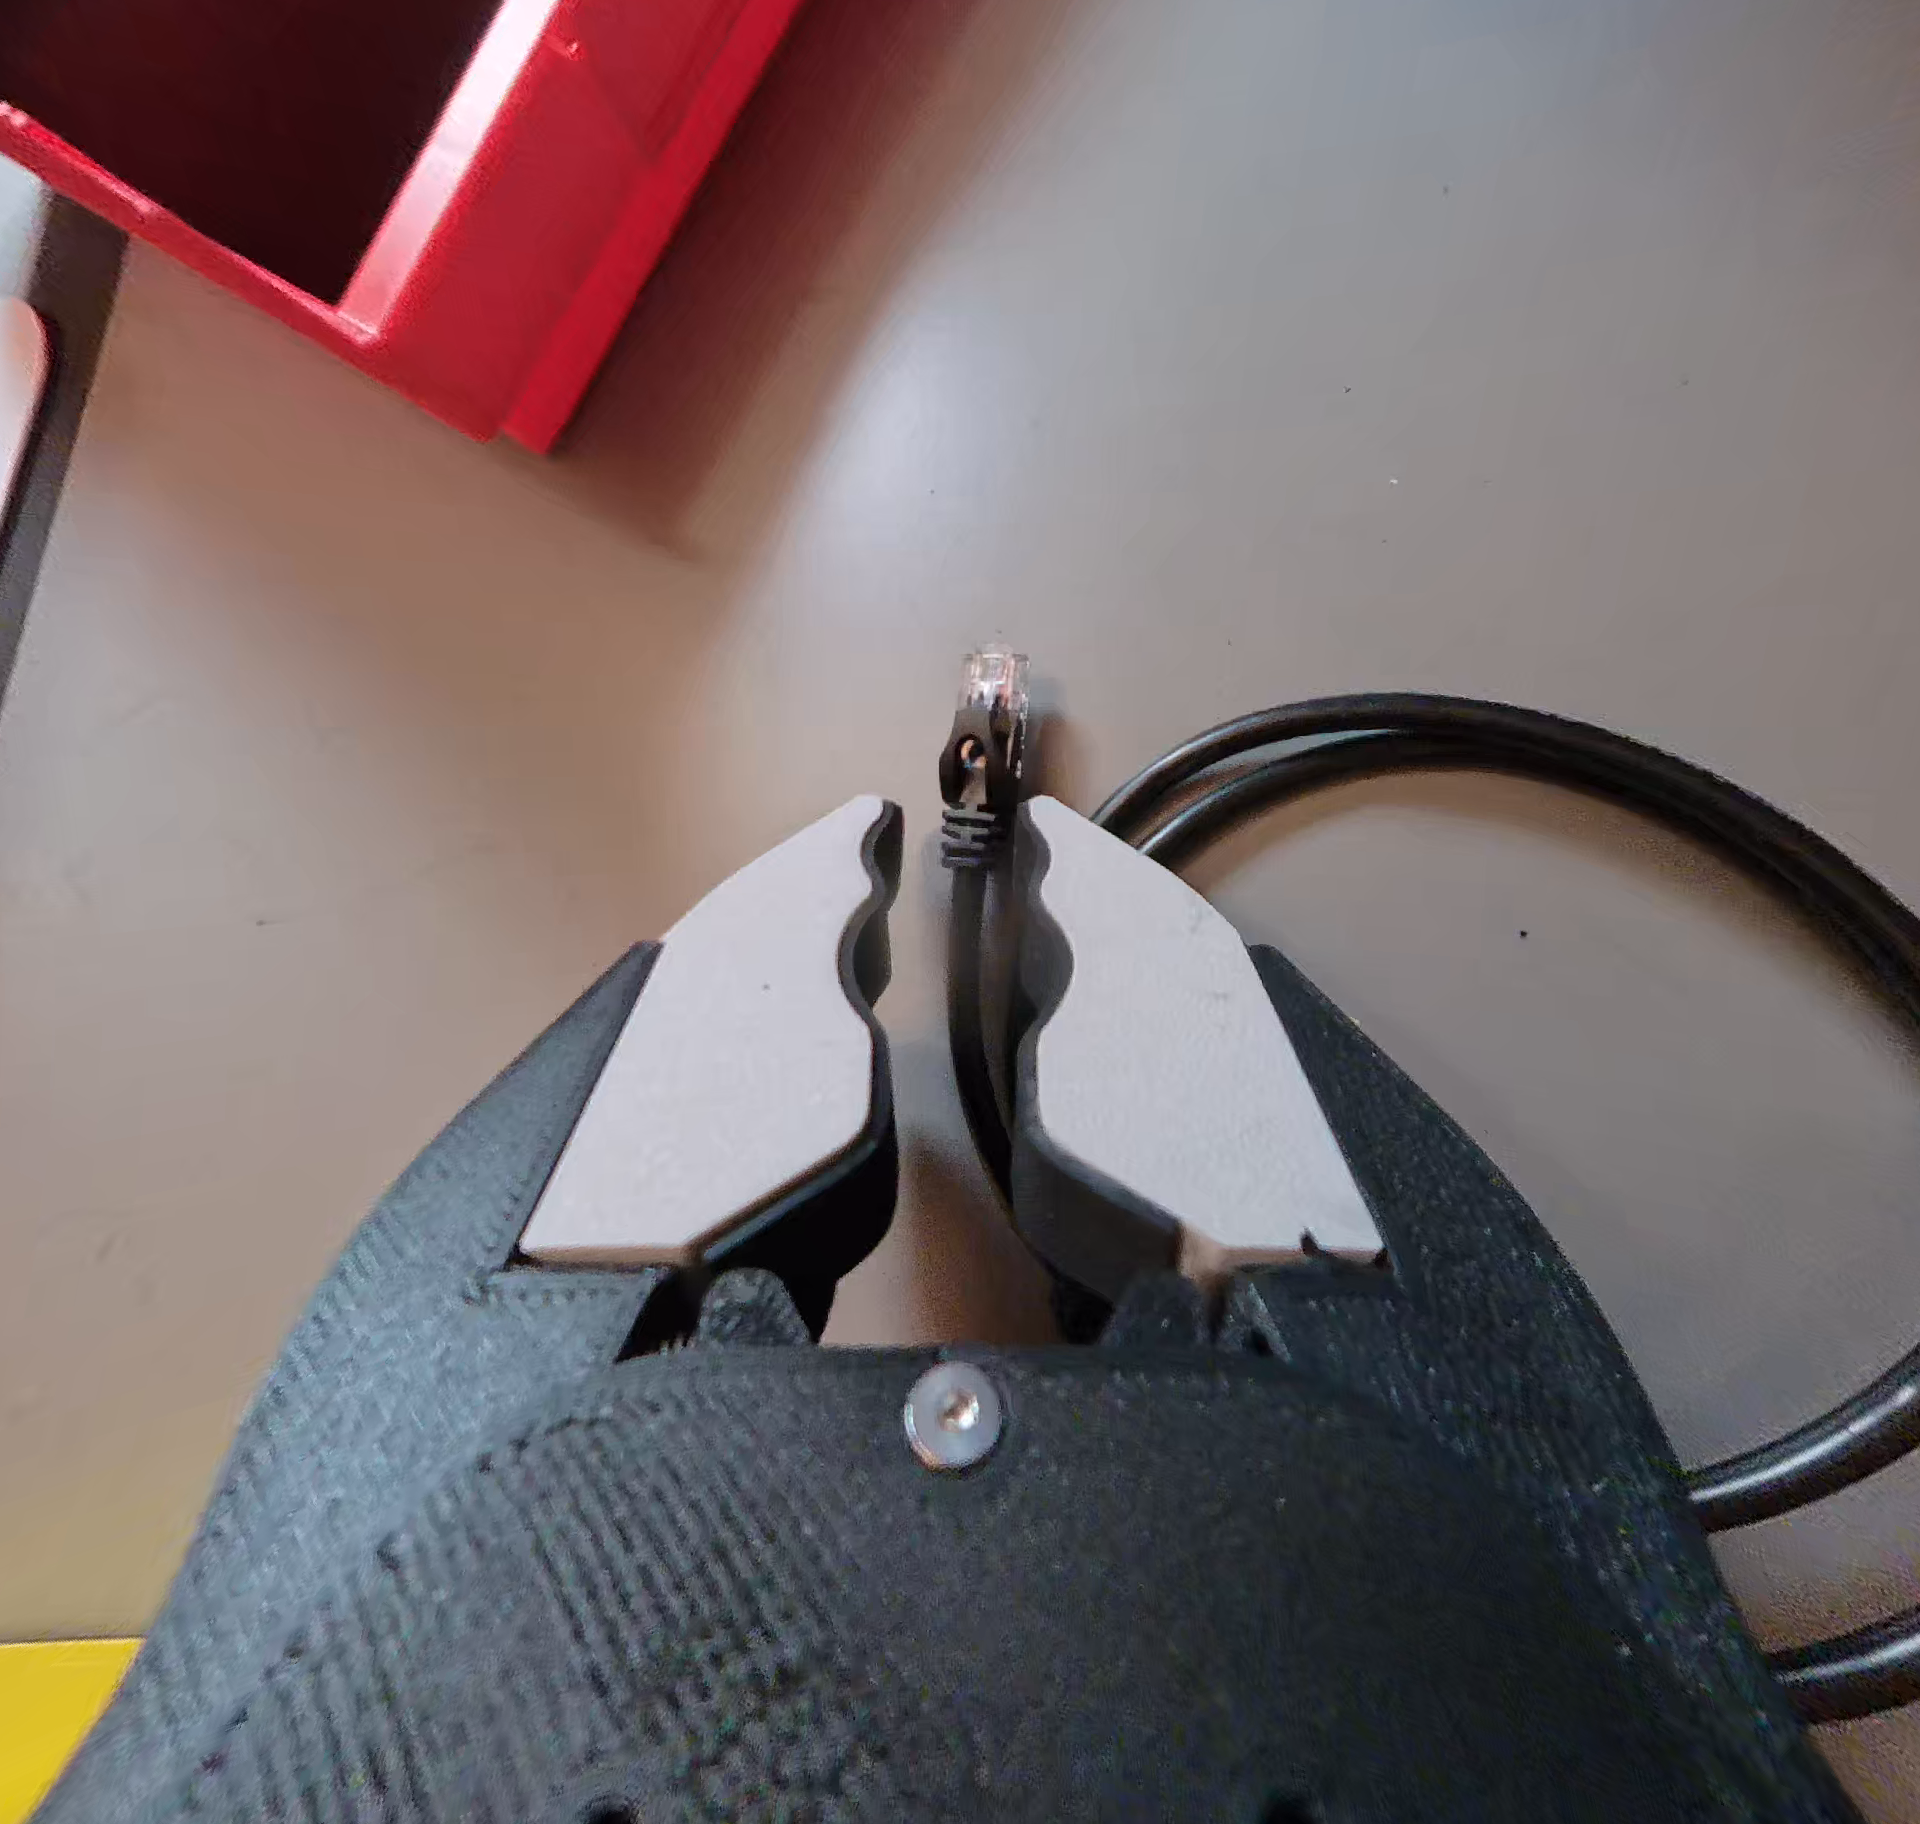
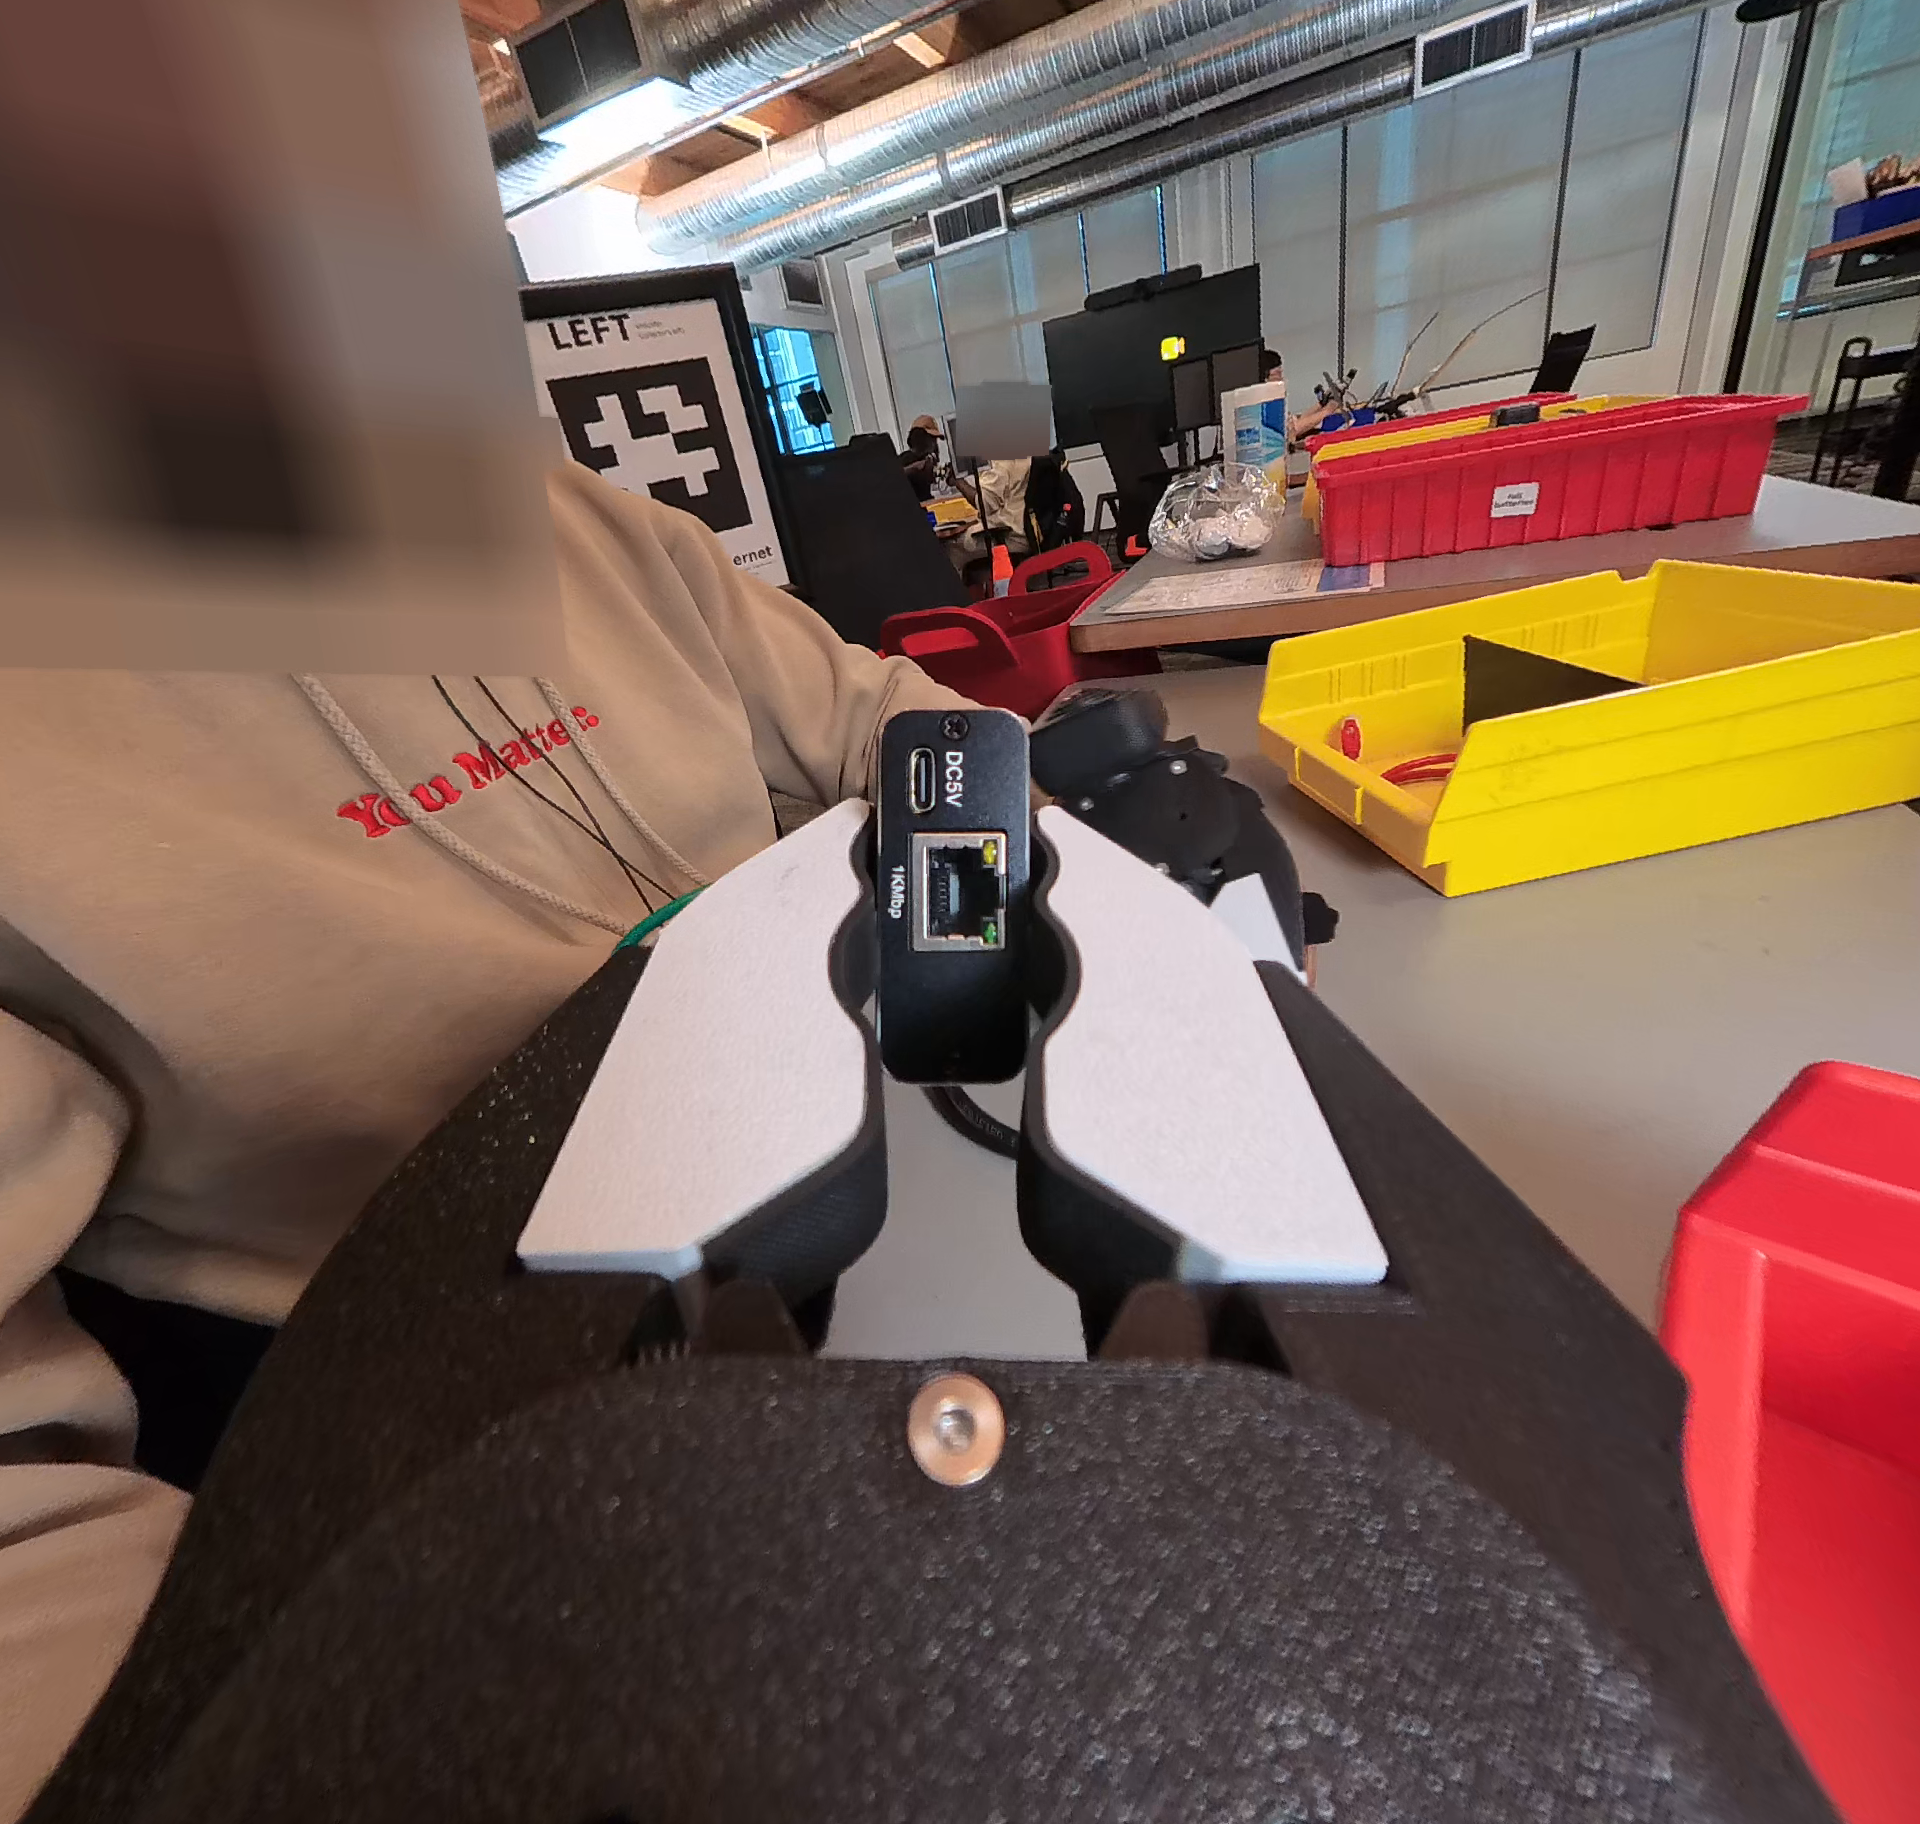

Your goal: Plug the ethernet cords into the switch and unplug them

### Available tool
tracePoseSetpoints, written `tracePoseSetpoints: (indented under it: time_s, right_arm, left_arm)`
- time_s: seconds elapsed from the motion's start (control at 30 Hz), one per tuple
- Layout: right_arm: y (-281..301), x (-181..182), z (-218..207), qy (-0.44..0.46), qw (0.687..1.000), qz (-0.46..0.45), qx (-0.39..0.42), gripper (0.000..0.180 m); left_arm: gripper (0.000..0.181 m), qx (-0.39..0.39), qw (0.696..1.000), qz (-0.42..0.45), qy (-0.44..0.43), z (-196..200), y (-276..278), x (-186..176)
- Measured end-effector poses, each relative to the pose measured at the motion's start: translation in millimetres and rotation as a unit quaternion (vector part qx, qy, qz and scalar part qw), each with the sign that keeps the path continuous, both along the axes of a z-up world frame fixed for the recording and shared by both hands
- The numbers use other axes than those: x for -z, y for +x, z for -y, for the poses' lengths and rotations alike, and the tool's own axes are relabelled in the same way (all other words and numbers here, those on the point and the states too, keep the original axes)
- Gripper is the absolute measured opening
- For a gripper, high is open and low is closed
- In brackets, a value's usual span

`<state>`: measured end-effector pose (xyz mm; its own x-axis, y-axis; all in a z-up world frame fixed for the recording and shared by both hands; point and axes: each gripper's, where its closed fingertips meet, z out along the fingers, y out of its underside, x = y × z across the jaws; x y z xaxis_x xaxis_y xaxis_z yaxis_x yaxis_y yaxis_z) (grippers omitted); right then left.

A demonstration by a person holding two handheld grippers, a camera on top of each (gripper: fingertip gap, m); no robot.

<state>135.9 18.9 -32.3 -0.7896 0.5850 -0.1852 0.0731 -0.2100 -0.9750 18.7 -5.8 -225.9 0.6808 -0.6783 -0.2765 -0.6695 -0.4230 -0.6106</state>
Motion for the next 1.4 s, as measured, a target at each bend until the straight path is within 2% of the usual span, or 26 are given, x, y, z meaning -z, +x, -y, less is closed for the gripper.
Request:
tracePoseSetpoints:
  time_s: [0.1,0.23,0.27,0.33,0.4,0.47,0.57,0.67,0.77,0.87,1.0,1.07,1.23,1.4]
  right_arm:
    - [1,0,1,0.003,1.0,0.0,-0.001,0.024]
    - [-1,0,0,0.007,1.0,-0.003,0.007,0.024]
    - [-2,-1,0,0.008,1.0,-0.005,0.01,0.024]
    - [0,-3,2,0.011,1.0,-0.008,0.006,0.024]
    - [5,-3,7,0.016,1.0,-0.001,-0.016,0.024]
    - [11,2,17,0.027,0.998,0.02,-0.052,0.024]
    - [14,13,29,0.041,0.994,0.054,-0.091,0.024]
    - [-1,27,33,0.059,0.992,0.082,-0.08,0.024]
    - [-22,41,37,0.092,0.99,0.1,-0.049,0.024]
    - [-36,52,46,0.132,0.985,0.104,-0.032,0.024]
    - [-46,53,57,0.13,0.987,0.086,-0.033,0.024]
    - [-48,55,57,0.126,0.988,0.089,-0.031,0.024]
    - [-52,69,52,0.112,0.987,0.109,-0.026,0.024]
    - [-53,71,48,0.097,0.989,0.113,-0.021,0.023]
  left_arm:
    - [0.012,-0.006,0.999,0.017,-0.032,2,0,5]
    - [0.011,0.007,0.999,0.009,-0.044,5,-6,5]
    - [0.011,0.007,0.998,0.036,-0.057,8,-6,3]
    - [0.011,0.0,0.982,0.161,-0.095,12,-3,-12]
    - [0.011,0.012,0.946,0.299,-0.121,18,-3,-44]
    - [0.011,0.054,0.896,0.418,-0.137,29,-2,-80]
    - [0.011,0.139,0.815,0.535,-0.173,56,3,-119]
    - [0.011,0.211,0.762,0.576,-0.207,77,19,-133]
    - [0.011,0.259,0.735,0.572,-0.256,94,44,-129]
    - [0.011,0.264,0.743,0.551,-0.273,97,65,-115]
    - [0.011,0.185,0.776,0.545,-0.26,72,65,-96]
    - [0.011,0.15,0.801,0.521,-0.255,64,60,-79]
    - [0.014,0.124,0.848,0.459,-0.233,61,60,-58]
    - [0.024,0.077,0.921,0.354,-0.14,54,53,-54]
